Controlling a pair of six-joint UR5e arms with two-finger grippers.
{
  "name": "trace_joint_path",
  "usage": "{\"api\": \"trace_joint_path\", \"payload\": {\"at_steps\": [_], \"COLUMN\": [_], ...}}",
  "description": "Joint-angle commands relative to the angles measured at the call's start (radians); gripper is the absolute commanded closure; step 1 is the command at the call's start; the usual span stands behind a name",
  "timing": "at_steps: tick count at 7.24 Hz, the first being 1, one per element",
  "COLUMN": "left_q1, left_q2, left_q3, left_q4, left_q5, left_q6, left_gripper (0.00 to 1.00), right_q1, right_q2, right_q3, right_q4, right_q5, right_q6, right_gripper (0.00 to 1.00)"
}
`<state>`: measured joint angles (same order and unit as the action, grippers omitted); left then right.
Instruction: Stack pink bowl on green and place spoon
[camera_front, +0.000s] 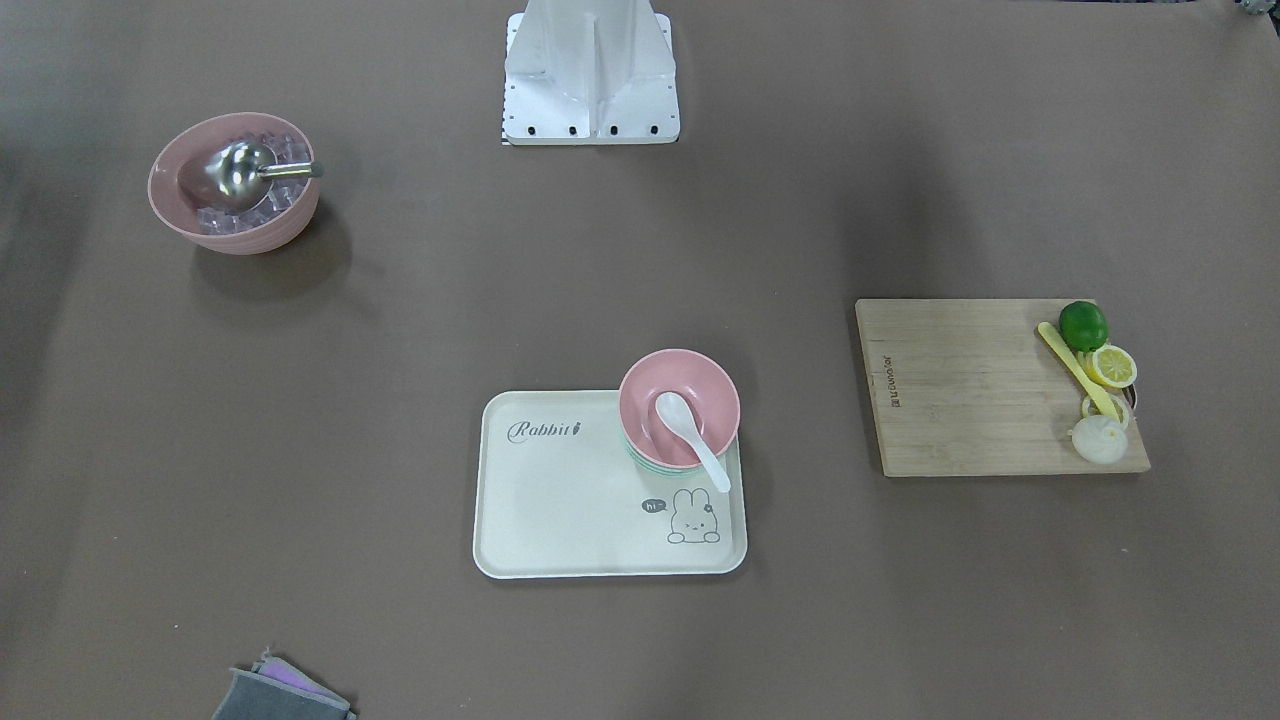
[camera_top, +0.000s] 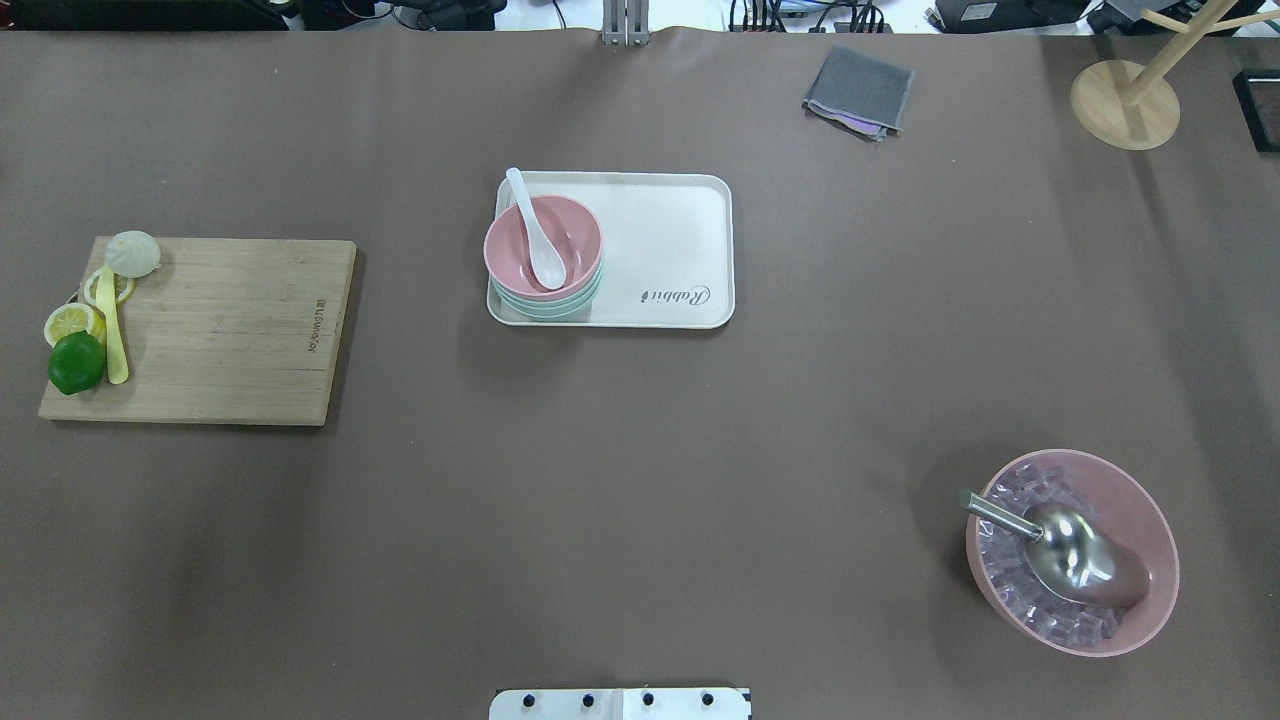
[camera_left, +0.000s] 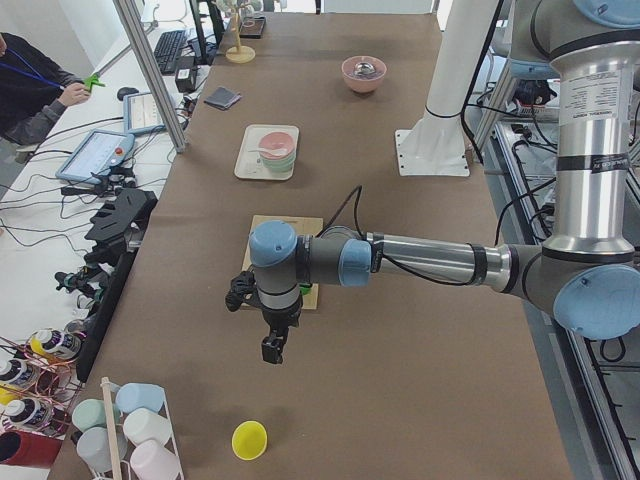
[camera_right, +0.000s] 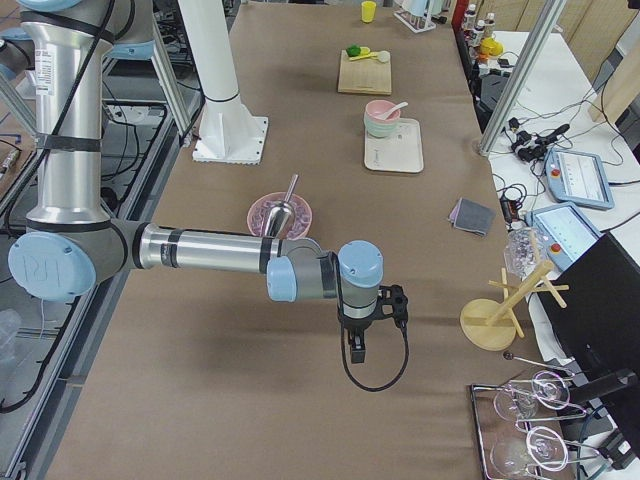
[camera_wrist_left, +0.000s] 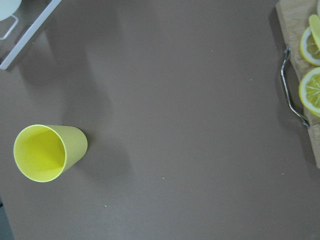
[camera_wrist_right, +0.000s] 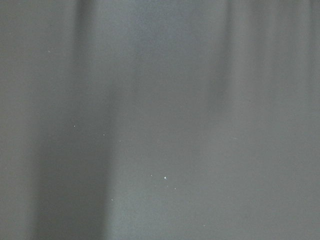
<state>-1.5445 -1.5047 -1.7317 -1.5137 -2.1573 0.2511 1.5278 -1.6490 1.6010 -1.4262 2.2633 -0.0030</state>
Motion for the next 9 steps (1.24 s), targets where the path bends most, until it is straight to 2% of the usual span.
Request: {"api": "trace_joint_path", "payload": {"at_steps": [1, 9], "left_q1": [0.001, 0.001], "left_q2": [0.000, 0.017], "left_q3": [-0.005, 0.012], "left_q4": [-0.023, -0.026], "left_q5": [0.017, 0.014], "left_q6": [0.002, 0.000], "left_gripper": [0.02, 0.02], "right_q1": [0.000, -0.002], "right_q2": [-0.002, -0.003], "right_q3": [0.000, 0.008], "right_q4": [0.000, 0.003], "right_q5": [0.004, 0.007], "right_q6": [0.000, 0.002], "right_gripper": [0.00, 0.00]}}
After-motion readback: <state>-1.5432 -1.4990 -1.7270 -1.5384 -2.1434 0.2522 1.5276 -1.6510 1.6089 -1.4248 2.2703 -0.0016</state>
